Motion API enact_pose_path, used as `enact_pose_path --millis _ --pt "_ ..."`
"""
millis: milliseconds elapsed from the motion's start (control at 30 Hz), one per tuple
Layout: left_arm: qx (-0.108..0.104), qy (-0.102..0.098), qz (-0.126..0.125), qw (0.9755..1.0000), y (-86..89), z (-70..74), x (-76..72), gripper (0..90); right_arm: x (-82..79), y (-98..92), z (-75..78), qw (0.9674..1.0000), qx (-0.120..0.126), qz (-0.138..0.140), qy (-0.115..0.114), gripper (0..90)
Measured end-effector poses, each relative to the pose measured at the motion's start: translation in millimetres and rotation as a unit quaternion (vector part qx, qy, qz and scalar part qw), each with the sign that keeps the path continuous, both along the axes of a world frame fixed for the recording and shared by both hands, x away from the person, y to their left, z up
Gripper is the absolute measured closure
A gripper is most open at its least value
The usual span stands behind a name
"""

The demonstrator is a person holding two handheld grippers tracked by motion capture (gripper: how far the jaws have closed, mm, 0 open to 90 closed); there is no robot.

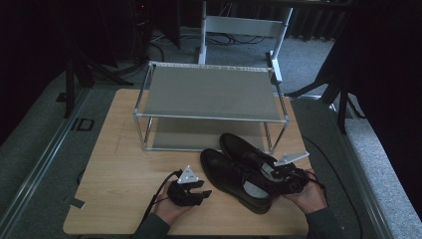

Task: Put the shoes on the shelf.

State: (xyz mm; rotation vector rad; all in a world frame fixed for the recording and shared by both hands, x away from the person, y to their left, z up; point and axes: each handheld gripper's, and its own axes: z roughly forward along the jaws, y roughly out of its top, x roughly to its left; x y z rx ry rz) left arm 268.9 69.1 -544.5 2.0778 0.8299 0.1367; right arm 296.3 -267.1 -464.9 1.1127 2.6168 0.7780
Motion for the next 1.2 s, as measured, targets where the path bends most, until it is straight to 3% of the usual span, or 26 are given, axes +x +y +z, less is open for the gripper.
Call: enact_pose_path --millis 133,567,1200 --pt "0.001 0.000 -0.003 1.0000 -1.9 0.2 -0.9 52.5 1.4 4.4 -1.6 0.9998 -0.021 0.007 0.002 44.5" --pt "0.006 0.001 -0.008 1.0000 -3.9 -1.4 -1.4 52.4 3.5 9.9 -8.1 0.9981 -0.055 0.017 0.024 44.7" --pt "0.005 0.001 -0.008 1.0000 -4.1 -1.5 -1.6 52.5 11.2 11.6 -12.7 0.9952 -0.064 0.010 0.073 51.8"
